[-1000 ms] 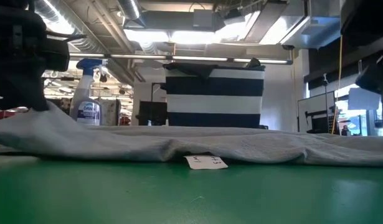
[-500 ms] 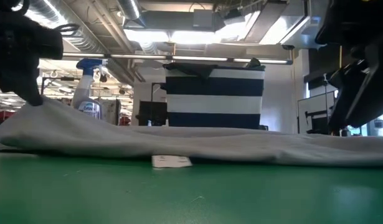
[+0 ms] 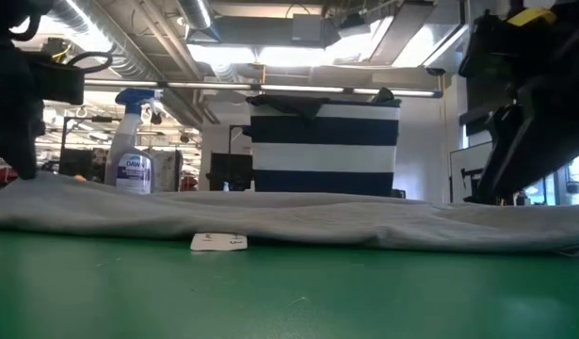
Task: Fold Laundry from Bin
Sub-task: Fold the gray shirt
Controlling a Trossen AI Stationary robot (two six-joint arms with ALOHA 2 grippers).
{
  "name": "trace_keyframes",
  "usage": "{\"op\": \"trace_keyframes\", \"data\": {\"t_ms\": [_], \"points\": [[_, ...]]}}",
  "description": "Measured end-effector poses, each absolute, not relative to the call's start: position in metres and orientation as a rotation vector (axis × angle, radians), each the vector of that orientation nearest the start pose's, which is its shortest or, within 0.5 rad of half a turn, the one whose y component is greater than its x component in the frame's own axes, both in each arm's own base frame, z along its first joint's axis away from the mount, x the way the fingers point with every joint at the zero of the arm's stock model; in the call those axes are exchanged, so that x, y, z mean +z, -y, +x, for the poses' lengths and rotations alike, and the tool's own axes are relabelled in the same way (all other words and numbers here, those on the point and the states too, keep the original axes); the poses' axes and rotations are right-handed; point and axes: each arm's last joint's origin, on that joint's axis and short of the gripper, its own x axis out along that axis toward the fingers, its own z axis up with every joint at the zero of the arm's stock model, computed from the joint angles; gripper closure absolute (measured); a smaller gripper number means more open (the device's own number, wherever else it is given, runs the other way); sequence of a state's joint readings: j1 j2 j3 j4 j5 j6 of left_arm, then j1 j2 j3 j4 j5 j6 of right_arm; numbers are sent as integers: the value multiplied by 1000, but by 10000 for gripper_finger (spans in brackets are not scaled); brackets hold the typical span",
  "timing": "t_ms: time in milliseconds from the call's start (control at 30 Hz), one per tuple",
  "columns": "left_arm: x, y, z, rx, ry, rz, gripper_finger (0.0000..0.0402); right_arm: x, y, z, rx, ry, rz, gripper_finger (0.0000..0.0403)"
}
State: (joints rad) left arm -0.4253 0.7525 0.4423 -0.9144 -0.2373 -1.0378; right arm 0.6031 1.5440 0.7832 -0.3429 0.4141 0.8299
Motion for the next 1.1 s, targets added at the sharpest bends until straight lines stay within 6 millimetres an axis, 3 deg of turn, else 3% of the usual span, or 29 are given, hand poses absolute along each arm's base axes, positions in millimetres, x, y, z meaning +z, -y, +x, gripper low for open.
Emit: {"op": "trace_keyframes", "data": {"t_ms": [67, 200, 300, 433, 533, 767, 933, 1100], "points": [[183, 42, 106, 390, -1112, -547, 285, 162, -142, 233, -238, -934, 237, 176], [215, 45, 116, 303, -1011, -526, 253, 172, -134, 232, -236, -922, 258, 176], [246, 46, 127, 264, -822, -449, 244, 183, -131, 228, -213, -914, 279, 176], [266, 45, 142, 217, -601, -311, 247, 197, -124, 216, -221, -928, 325, 176], [261, 39, 159, 222, -562, -235, 253, 204, -120, 206, -209, -989, 379, 176], [229, 16, 214, 131, -615, -155, 268, 203, -123, 200, -185, -1119, 581, 176], [211, 6, 248, 37, -573, -239, 276, 189, -118, 194, -343, -1110, 727, 175], [194, 11, 276, 24, -634, -301, 281, 170, -110, 182, -397, -1102, 770, 162]]}}
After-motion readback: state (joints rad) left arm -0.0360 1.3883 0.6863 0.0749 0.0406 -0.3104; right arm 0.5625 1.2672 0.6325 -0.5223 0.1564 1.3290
